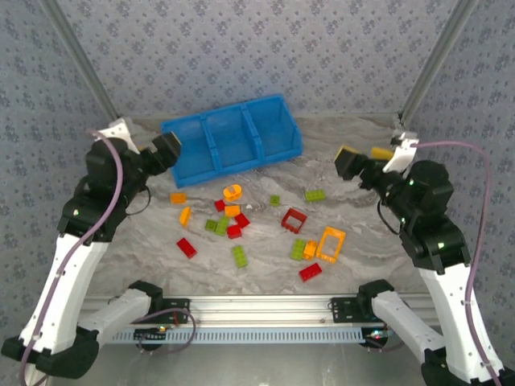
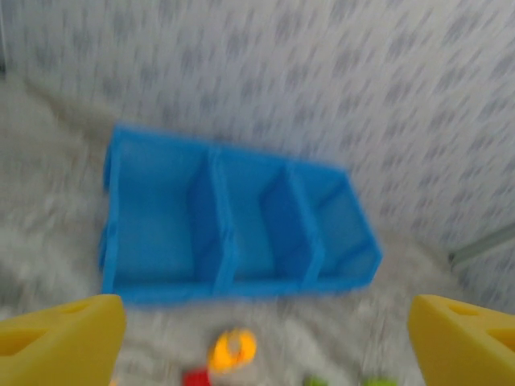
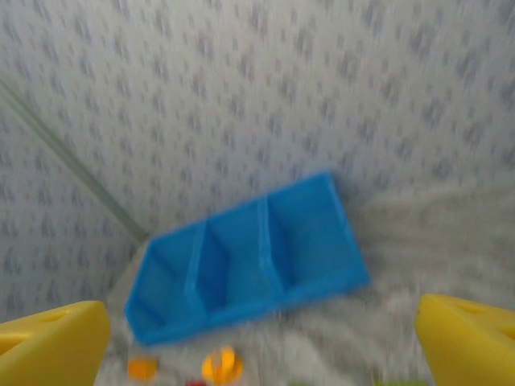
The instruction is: Sort the legos into containers by color
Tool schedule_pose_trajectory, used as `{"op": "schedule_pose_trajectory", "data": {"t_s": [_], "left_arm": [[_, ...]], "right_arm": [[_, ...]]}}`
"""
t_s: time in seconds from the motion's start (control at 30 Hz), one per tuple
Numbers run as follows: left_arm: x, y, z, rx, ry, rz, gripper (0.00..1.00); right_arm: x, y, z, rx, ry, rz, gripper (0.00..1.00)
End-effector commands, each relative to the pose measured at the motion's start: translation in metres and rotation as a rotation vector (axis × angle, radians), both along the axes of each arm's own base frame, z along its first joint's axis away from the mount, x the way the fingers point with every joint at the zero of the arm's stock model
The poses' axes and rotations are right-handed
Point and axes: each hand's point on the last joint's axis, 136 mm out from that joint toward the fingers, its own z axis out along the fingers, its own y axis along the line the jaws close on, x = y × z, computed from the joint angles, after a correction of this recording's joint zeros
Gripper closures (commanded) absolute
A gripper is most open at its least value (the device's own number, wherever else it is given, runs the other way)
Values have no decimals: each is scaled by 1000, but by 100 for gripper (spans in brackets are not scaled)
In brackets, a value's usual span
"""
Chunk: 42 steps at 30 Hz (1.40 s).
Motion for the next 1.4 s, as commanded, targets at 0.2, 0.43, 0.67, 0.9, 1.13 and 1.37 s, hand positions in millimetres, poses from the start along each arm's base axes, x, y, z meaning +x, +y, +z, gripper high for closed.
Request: {"op": "schedule_pose_trajectory", "data": {"t_s": [0.2,0.43,0.67,0.9,1.13,1.37], "left_arm": [[-20,13,-116,119,456,42,17],[77,41,-148,115,572,32,31],[147,59,-197,141,651,20,34],[189,69,-231,185,681,-21,41],[206,71,-251,236,704,-57,62],[213,62,-255,330,702,-124,94]], "right_arm": [[-37,26,-68,-88,242,139,12],[-24,72,-67,-144,206,243,13],[-13,117,-50,-122,126,307,12],[-7,138,-54,-138,135,355,12],[-2,142,-66,-159,164,356,12],[3,135,-75,-173,192,335,12]]}}
